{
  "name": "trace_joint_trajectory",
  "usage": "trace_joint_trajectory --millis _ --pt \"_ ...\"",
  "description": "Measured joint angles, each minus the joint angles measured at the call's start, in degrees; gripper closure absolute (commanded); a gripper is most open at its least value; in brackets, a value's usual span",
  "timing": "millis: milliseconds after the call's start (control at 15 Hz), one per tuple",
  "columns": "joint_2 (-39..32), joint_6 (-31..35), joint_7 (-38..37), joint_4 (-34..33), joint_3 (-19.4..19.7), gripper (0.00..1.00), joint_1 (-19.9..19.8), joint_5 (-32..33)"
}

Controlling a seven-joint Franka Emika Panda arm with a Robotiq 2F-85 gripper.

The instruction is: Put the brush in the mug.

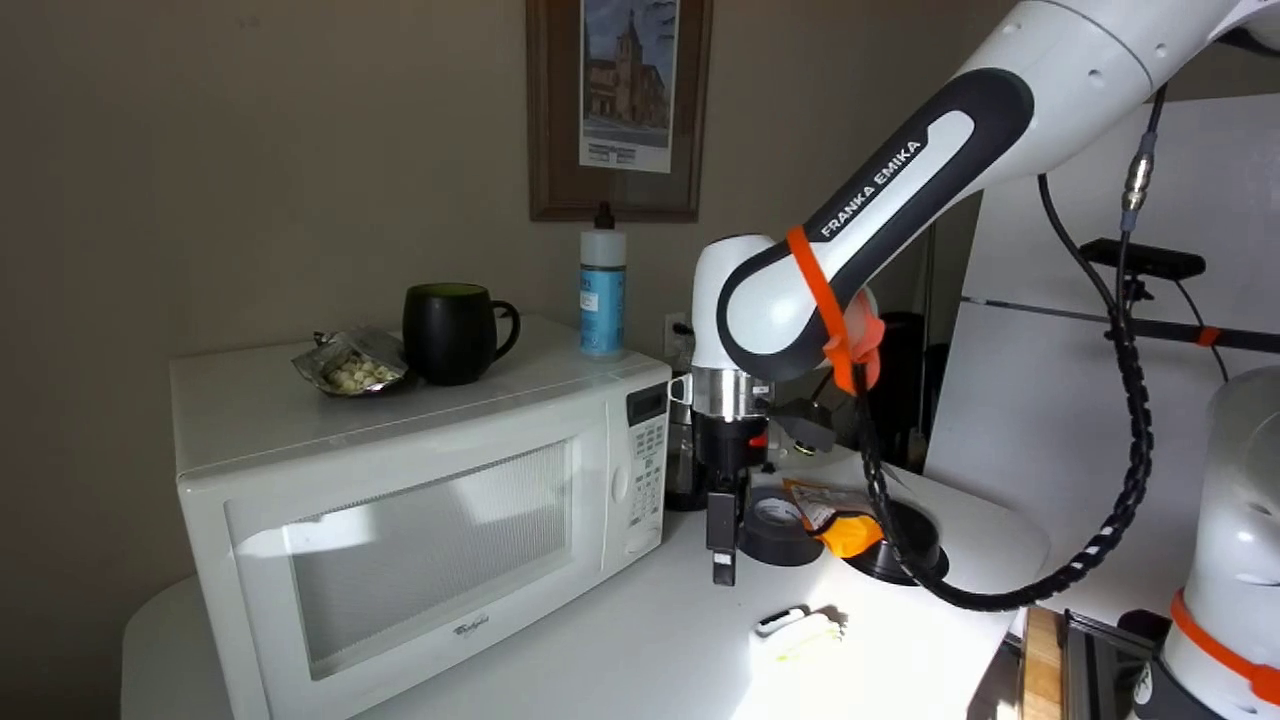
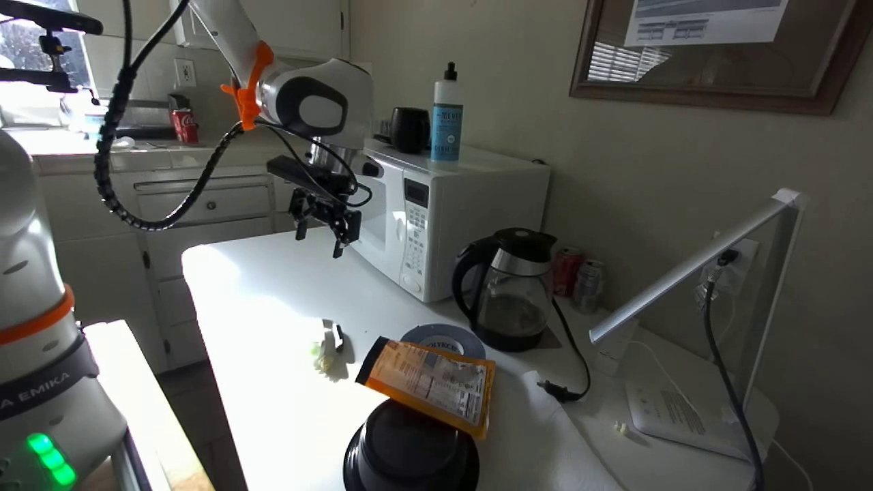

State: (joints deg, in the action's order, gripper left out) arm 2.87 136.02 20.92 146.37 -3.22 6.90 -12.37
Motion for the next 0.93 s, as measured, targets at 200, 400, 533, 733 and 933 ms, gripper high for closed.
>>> trace_joint_trajectory --millis 200,400,533,733,933 --pt "-1.12 -0.27 0.16 2.84 0.59 0.00 -1.07 -0.09" --pt "-1.30 -0.37 0.16 2.92 0.81 0.00 -1.70 -0.07" --pt "-1.31 -0.16 0.09 2.86 0.78 0.00 -1.72 0.31" --pt "-1.73 8.76 1.69 6.22 0.71 0.00 -1.76 5.70" --pt "-3.75 22.05 2.11 12.34 0.79 0.00 -2.32 15.12"
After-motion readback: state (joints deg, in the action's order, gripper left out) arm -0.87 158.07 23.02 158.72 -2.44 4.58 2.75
